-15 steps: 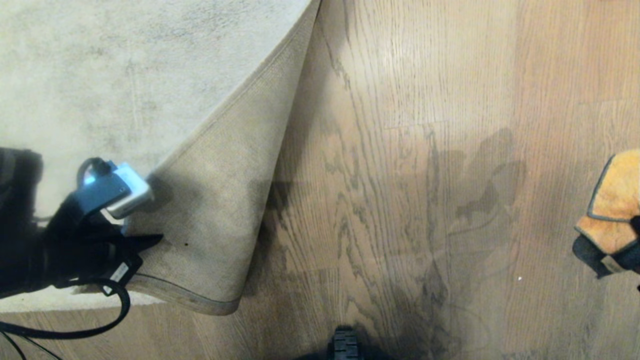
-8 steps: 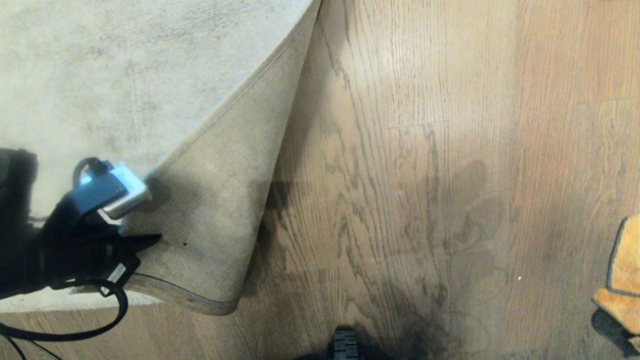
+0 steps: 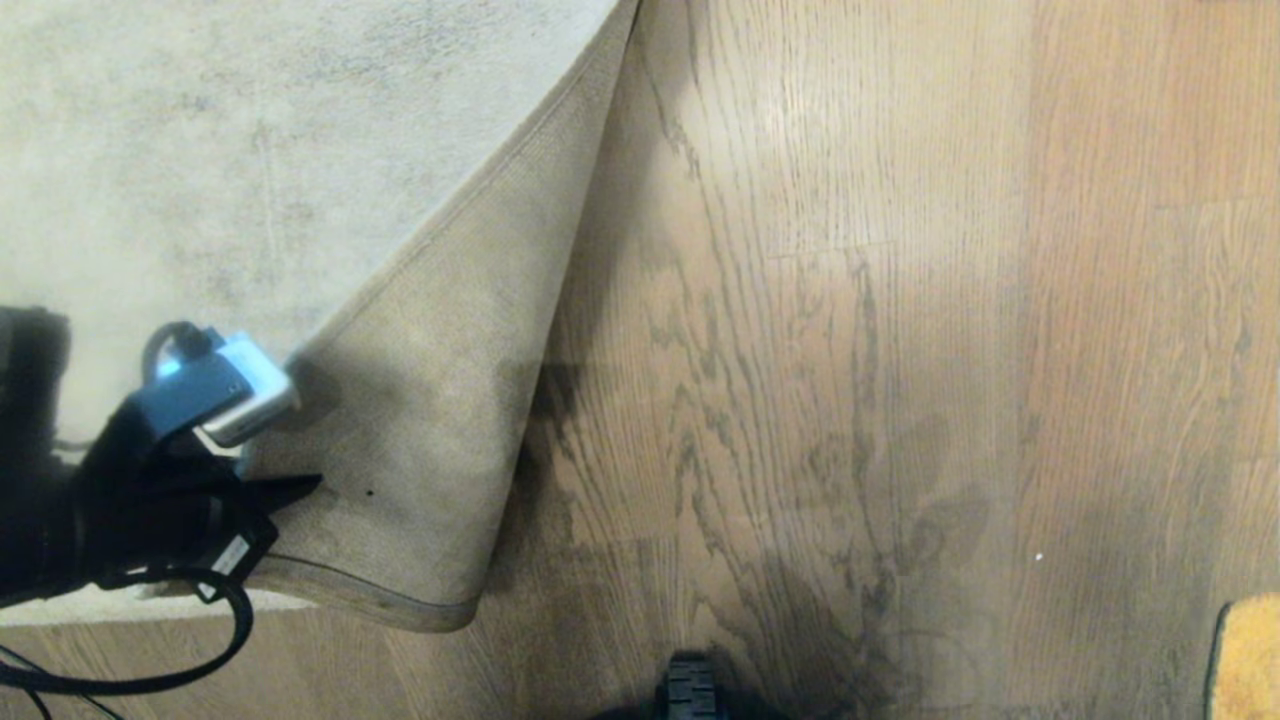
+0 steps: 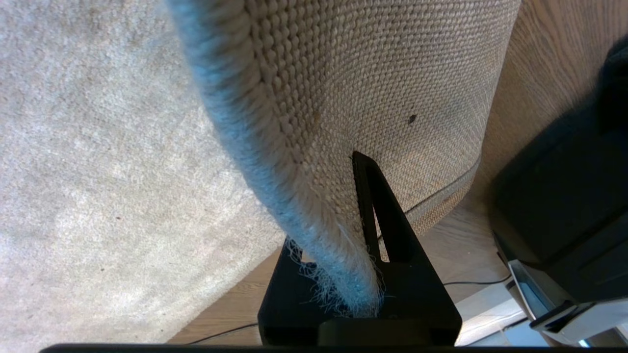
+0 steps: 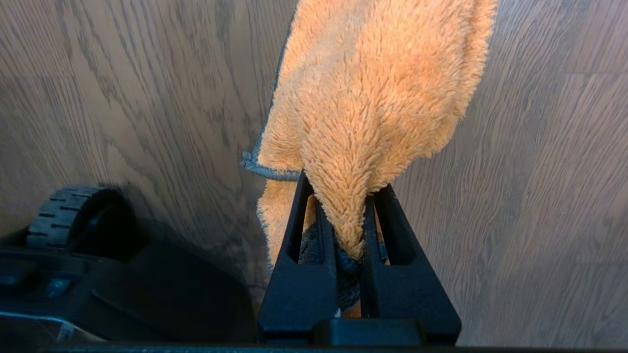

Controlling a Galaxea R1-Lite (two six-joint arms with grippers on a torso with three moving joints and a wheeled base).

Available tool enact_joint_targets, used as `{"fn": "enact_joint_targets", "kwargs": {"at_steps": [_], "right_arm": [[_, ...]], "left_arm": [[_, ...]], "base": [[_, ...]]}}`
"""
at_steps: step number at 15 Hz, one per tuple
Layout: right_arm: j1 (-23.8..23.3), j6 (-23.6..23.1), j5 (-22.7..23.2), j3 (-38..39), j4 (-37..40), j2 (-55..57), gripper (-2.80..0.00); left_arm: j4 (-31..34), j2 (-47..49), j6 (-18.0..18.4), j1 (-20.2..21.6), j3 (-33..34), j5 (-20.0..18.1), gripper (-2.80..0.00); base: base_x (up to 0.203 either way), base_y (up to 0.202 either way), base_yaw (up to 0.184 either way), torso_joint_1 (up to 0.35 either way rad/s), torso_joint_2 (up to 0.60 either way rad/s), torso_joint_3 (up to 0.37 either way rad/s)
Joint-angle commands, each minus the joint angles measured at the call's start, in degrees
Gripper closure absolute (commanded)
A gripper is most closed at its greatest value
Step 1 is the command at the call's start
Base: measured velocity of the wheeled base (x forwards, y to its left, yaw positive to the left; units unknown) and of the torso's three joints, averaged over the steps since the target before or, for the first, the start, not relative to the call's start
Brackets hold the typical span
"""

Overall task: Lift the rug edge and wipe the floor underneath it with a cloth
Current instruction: Lay down the carpet

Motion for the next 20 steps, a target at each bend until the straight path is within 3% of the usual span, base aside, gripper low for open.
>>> {"fn": "enact_joint_targets", "kwargs": {"at_steps": [1,7,20], "right_arm": [[0.01,0.54,0.20,0.87,-0.98,-1.41,0.00],[0.01,1.93,-1.91,1.04,-1.42,-1.41,0.00],[0.04,4.39,-2.08,1.04,-1.56,-1.41,0.00]], "left_arm": [[0.07,-0.08,0.20,-0.02,0.04,-0.03,0.00],[0.07,-0.08,0.11,-0.02,0.04,-0.03,0.00],[0.07,0.00,-1.00,0.02,1.24,0.06,0.00]], "base": [[0.000,0.000,0.000,0.000,0.00,0.000],[0.000,0.000,0.000,0.000,0.00,0.000],[0.000,0.000,0.000,0.000,0.00,0.000]]}}
